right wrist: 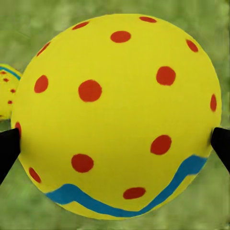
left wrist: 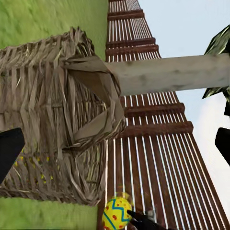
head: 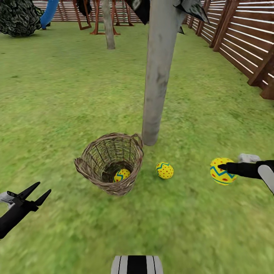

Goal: Take the three Easter eggs out of the wicker basket on the lawn in the garden, then place them on the lawn next to a single tree (choose any tree) so that all three eggs are next to the same tree and none are left in the basket.

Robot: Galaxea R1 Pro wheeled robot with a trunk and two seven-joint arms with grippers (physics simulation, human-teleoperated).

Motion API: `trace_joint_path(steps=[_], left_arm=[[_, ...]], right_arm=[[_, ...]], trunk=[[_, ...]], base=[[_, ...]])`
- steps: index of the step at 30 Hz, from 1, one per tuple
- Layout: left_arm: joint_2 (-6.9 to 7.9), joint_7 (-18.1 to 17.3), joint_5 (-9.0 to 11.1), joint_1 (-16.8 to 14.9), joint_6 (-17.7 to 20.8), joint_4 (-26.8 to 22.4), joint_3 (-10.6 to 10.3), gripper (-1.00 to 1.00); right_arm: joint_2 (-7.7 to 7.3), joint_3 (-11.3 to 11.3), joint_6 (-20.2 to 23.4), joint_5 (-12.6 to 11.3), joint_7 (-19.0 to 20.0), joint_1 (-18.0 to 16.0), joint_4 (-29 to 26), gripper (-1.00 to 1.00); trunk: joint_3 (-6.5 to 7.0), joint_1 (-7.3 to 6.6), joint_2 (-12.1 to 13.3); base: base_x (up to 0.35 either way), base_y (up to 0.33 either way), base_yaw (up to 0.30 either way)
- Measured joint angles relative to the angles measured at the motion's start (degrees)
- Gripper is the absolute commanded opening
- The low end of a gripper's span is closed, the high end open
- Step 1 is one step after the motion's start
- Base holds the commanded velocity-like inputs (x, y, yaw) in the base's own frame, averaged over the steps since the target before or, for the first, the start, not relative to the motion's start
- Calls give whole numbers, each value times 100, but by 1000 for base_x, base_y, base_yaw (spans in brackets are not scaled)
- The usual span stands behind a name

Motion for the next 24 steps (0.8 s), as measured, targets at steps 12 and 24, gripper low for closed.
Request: trace_joint_path(steps=[12,24], left_arm=[[0,2,2,1,0,-7,-1,100],[65,-25,-4,1,0,-66,6,100]], right_arm=[[1921,22,-2684,2043,-1110,-76,2025,-100],[3187,714,-3229,2943,-1381,-1650,4593,-100]], trunk=[[27,0,0],[28,-4,0]], base=[[0,0,-75],[218,0,0]])
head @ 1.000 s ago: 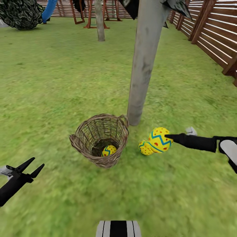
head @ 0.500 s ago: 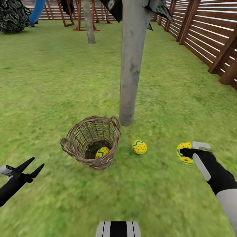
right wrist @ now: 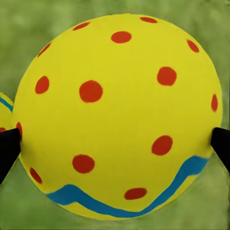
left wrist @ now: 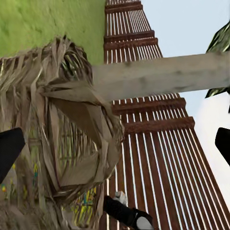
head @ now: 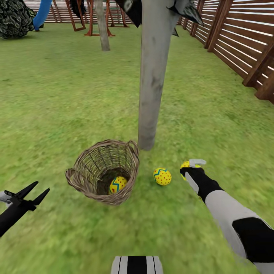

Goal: Take the three Easter eggs out of the wicker basket on the lawn in the garden, then place them on the lawn next to a single tree (choose any tree) so that all three eggs are next to the same tree and none are left in the basket.

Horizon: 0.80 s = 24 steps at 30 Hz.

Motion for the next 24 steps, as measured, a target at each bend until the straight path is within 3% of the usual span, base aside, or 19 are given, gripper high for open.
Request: trace_joint_path(steps=[2,4,6,8,10,12,13,20,22,24], left_arm=[[15,-22,12,0,0,-16,29,100],[41,-28,20,0,0,-26,46,100],[183,-85,34,0,1,-32,73,100],[256,-246,38,0,5,-31,241,100],[439,-578,45,0,24,-37,595,100],[635,-704,46,0,44,-6,670,100],[661,-718,46,1,48,1,690,100],[645,-723,34,1,53,34,675,100],[633,-696,16,1,53,51,660,100],[545,-681,6,1,53,49,657,100]], right_arm=[[97,25,-22,11,1,-373,478,-100],[154,38,-56,12,12,-462,656,-100],[137,43,-268,23,11,-471,737,-100],[133,43,-325,18,17,-473,749,-100],[131,44,-331,16,30,-484,730,-100],[150,43,-328,11,28,-549,749,-100],[153,48,-328,12,27,-562,752,-100],[160,111,-358,154,33,-587,753,-100],[138,121,-563,175,48,-587,723,-100],[138,126,-650,184,52,-587,716,-100]], trunk=[[0,0,0],[-1,0,0],[-1,2,0],[-1,3,0],[-1,3,0],[-44,9,-2],[-67,12,-4],[-222,30,-13],[-266,35,-16],[-311,40,-18]], base=[[325,0,0],[326,0,0],[128,0,0],[31,0,0],[4,0,0],[1,0,0],[0,0,0],[0,0,0],[0,0,0],[0,0,0]])
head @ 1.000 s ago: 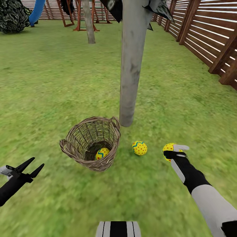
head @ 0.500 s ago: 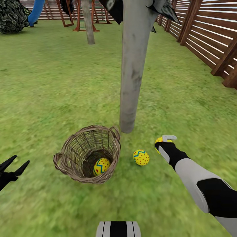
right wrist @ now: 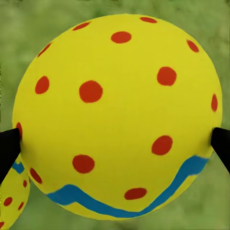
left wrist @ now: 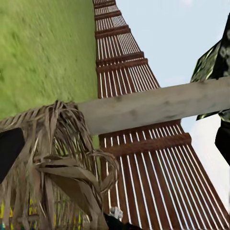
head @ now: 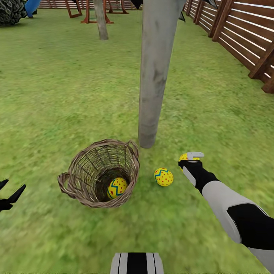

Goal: Take the three Easter eggs out of the wicker basket on the lawn in the garden, then place them on the lawn next to a single tree (choose any tree) so that all three eggs are next to the same tree and none are left in the basket.

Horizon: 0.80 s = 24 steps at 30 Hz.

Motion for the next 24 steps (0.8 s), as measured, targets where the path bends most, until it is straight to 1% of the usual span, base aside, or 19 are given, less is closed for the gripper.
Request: trace_joint_path(steps=[2,4,5,9,12,19,23,24], left_arm=[[-13,2,0,0,0,-1,0,100],[-20,-3,0,0,0,-1,0,100],[-22,0,0,0,0,-1,0,100],[-28,2,-8,0,0,-17,-14,100],[-61,2,-9,0,0,-32,-62,100],[-67,2,-9,0,1,-36,-70,100],[-68,-20,7,-1,-8,-22,-52,100],[-65,-5,12,-1,-6,-7,-38,100]], right_arm=[[10,22,-26,67,-4,0,-27,-100],[24,37,-22,189,-23,5,-1,-100],[27,40,-21,205,-31,6,25,-100],[42,41,-16,206,-35,0,46,-100],[45,46,-15,207,-35,0,47,-100],[46,40,-15,207,-35,0,47,-100],[50,49,-20,223,-33,6,21,-100],[53,99,-25,246,-23,7,-6,-100]], trunk=[[-44,5,-3],[-89,10,-5],[-111,13,-7],[-200,23,-12],[-266,31,-16],[-421,49,-26],[-422,49,-26],[-422,48,-26]], base=[[0,0,0],[0,0,0],[0,0,0],[0,0,0],[0,0,0],[0,0,0],[0,0,0],[84,0,0]])
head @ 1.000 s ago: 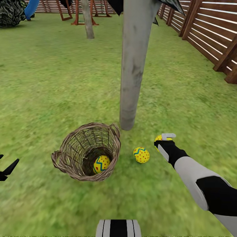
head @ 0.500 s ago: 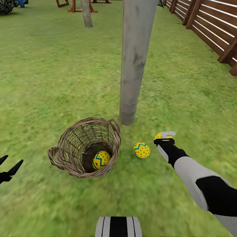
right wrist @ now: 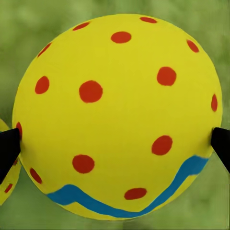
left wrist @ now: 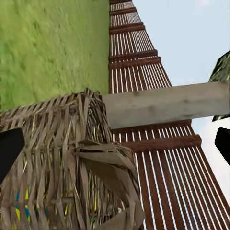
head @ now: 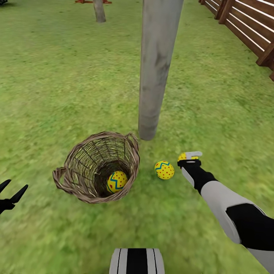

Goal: Take the three Easter eggs out of the wicker basket on the lawn in the garden, then place them on the lawn next to a single tree (choose any tree) so that all three eggs are next to the same tree and none are left in the basket.

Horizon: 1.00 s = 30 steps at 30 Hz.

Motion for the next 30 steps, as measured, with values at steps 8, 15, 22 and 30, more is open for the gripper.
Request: trace_joint_path(steps=[8,15,22,30], left_arm=[[-1,3,15,1,-2,6,7,100],[-1,-11,6,0,5,-27,-15,100],[-1,-11,6,0,5,-8,-7,100],[-1,-3,6,0,5,-1,-7,100]], right_arm=[[49,389,-5,16,-1,-1,-38,-100],[49,385,-4,18,-10,6,-293,-100],[31,366,21,12,-41,11,-428,-100],[29,372,63,-13,-271,11,-416,-100]], trunk=[[0,0,0],[-132,16,-8],[-287,34,-17],[-465,54,-28]], base=[[108,0,86],[0,0,8],[0,0,0],[0,0,0]])
